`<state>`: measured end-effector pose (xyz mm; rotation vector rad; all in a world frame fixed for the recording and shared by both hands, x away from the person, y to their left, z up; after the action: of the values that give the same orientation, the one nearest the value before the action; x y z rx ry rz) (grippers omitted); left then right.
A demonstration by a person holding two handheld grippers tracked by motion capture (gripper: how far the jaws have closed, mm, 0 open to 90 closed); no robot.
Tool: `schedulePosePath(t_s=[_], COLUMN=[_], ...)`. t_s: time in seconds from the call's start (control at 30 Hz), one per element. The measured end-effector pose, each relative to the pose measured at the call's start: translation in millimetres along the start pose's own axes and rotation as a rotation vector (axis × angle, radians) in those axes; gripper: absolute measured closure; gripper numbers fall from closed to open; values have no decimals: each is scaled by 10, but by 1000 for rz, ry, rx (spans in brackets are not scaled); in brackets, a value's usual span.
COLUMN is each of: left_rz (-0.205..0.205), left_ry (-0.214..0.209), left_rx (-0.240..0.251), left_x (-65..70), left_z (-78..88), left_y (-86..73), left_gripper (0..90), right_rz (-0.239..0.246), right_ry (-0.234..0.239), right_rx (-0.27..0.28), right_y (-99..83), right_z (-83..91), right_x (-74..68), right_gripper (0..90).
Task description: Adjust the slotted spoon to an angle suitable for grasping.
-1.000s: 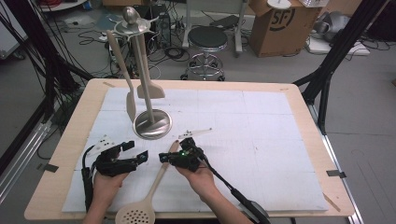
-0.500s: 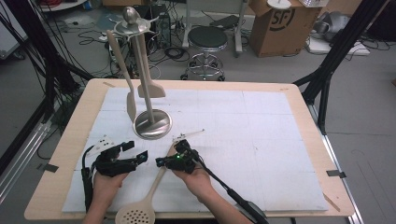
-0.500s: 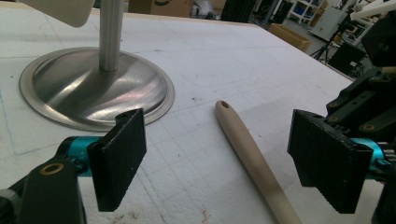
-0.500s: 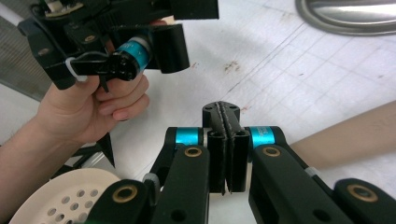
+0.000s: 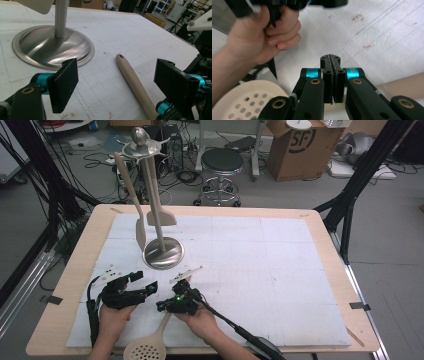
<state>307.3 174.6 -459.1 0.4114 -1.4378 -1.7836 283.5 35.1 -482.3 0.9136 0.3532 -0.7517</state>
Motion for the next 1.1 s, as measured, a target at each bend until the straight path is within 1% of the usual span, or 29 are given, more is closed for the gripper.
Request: schedulePosePath(t_s=[0.13, 0.3, 0.5, 0.63, 0.77, 0.93, 1.1], left_rz=[-2, 0, 0, -1, -2, 0, -5], left_ry=[0, 0, -1, 2, 0, -3, -1], left_rx=[-2, -1, -1, 0, -1, -1, -2], left_x=[1, 1, 3, -3, 0, 3, 10], left_z=[0, 1, 6, 7, 8, 1, 0], left_y=[-1, 0, 0, 0, 0, -1, -1], left_gripper=[201, 202, 201, 201, 201, 202, 202], right_rz=[-1, 2, 5, 6, 15, 9, 15], right_ry=[10, 7, 2, 2, -9, -4, -16], right_rx=[-15, -42, -61, -67, -77, -83, -92], right_y=[-24, -65, -91, -96, -116, -120, -129], right_z=[-58, -130, -204, -229, -258, -258, -246], right_x=[-28, -27, -22, -12, -7, -13, -21], right_gripper=[895, 895, 895, 895, 895, 896, 895])
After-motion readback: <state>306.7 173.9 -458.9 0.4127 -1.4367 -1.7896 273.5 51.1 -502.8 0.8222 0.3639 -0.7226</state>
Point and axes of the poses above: each handheld gripper's, and its own axes: z roughly backward along the jaws, y roughly out of its top, x roughly to its right, the point moved 6 cm from there along -z, roughly forward along the jaws, and after that the axes turned 6 degrees about -z, right-handed, at the moved point
